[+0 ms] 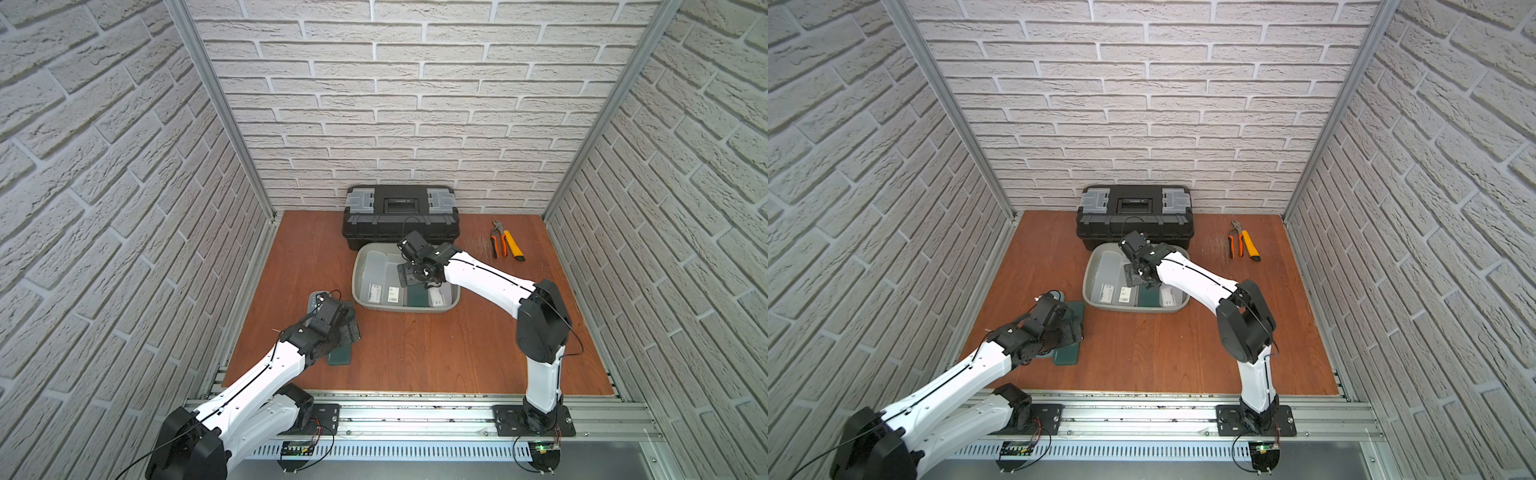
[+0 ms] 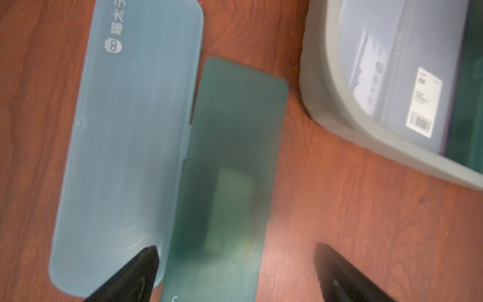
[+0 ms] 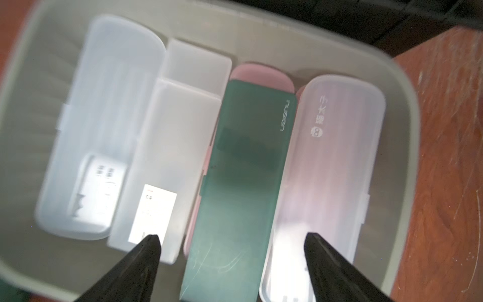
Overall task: Put the pencil case into the storage box
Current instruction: Place the pencil case at the storage box, then pick up the pencil case from the center of the board.
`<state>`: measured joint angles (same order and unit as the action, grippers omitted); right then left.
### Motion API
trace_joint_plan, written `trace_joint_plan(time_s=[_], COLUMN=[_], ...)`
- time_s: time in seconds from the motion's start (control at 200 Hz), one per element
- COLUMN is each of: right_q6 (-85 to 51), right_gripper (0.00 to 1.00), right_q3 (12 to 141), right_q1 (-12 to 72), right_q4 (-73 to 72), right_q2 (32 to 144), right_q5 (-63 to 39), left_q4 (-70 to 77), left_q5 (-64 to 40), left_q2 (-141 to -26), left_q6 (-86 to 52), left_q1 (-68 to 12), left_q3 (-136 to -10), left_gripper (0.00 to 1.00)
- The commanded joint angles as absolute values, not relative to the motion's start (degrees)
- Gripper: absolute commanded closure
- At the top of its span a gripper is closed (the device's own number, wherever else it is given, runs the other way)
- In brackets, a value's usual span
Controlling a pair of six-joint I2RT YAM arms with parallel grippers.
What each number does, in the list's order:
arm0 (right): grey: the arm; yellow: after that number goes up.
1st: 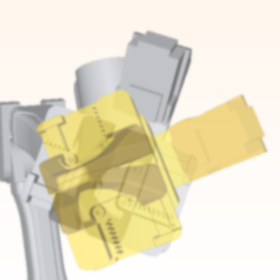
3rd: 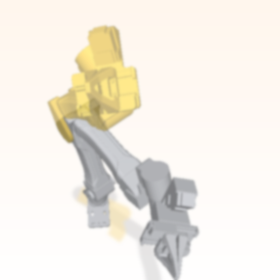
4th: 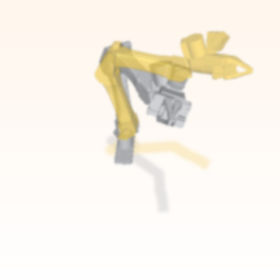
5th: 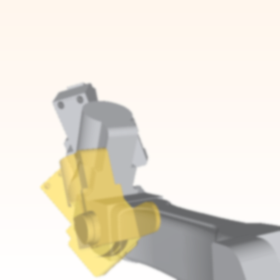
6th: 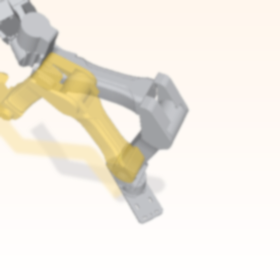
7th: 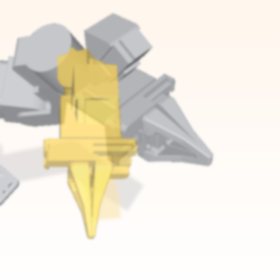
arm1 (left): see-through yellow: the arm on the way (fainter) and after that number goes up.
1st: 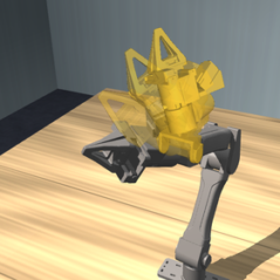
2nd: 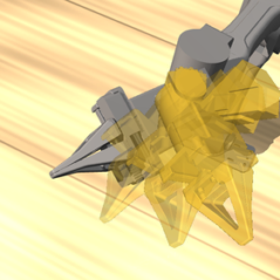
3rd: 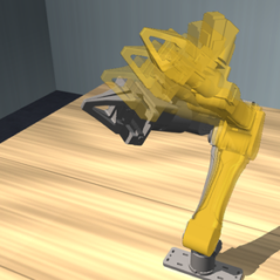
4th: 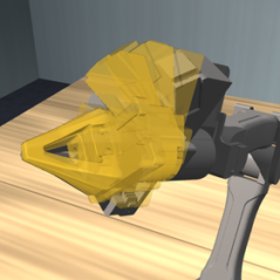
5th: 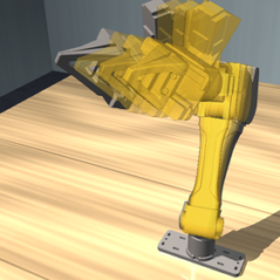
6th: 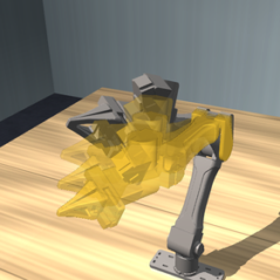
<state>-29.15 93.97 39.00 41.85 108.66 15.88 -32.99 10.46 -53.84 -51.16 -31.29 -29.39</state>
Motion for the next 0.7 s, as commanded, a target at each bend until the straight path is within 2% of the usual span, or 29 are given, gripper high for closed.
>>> trace_joint_plan(time_s=[0.0, 0.335, 0.56, 0.695], right_q6=[-29.17, -30.23, -30.24, -29.77], right_gripper=[0.12, 0.16, 0.16, 0.15], right_q3=[88.75, 68.93, 66.89, 66.23], right_q1=[39.12, 39.74, 39.78, 39.81], right_q4=[38.20, 32.70, 35.24, 34.64], right_q2=[102.20, 86.93, 83.19, 80.93], right_q5=[13.01, 10.85, 12.90, 10.58], left_q4=[-32.55, -28.32, -26.71, -30.04], left_q5=[13.53, 15.34, 20.11, 25.53], left_q2=[-55.28, -59.49, -65.99, -65.45], left_q6=[-53.63, -57.83, -62.66, -64.66], left_q1=[-32.93, -39.93, -48.43, -51.75], left_q3=[-28.04, -27.24, -30.23, -33.09], left_gripper=[0.02, 0.01, 0.01, 0.01])
